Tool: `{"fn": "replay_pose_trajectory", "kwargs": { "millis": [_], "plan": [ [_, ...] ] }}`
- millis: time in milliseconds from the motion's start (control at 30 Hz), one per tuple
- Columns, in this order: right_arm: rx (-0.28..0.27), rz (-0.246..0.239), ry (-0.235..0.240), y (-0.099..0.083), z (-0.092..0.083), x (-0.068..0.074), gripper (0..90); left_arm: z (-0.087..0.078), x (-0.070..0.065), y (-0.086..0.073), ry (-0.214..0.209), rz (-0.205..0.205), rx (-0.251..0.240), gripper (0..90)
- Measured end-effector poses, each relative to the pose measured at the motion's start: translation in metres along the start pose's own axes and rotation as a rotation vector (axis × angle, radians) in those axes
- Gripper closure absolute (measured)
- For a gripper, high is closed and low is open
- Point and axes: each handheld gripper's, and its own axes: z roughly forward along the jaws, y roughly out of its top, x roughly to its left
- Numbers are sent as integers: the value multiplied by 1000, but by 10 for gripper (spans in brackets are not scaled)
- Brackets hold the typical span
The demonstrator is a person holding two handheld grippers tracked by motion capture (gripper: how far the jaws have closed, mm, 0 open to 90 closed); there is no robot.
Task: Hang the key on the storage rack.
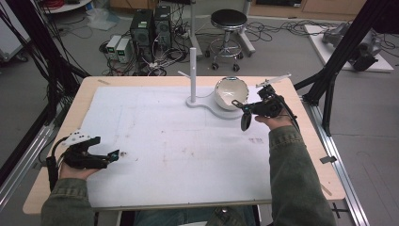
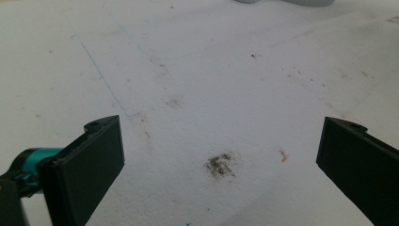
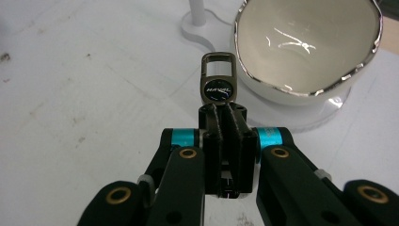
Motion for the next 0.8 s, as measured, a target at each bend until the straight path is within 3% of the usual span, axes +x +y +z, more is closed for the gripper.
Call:
{"fn": "replay_pose_trajectory", "kwargs": {
  "millis": [333,800],
  "plan": [
    [-19,-1,12,24,4,11,851,-1,2,0,-5,-9,-12,18],
    [15,-63,56,61,17,35,851,-1,2,0,-10,-7,-13,18]
  ]
}}
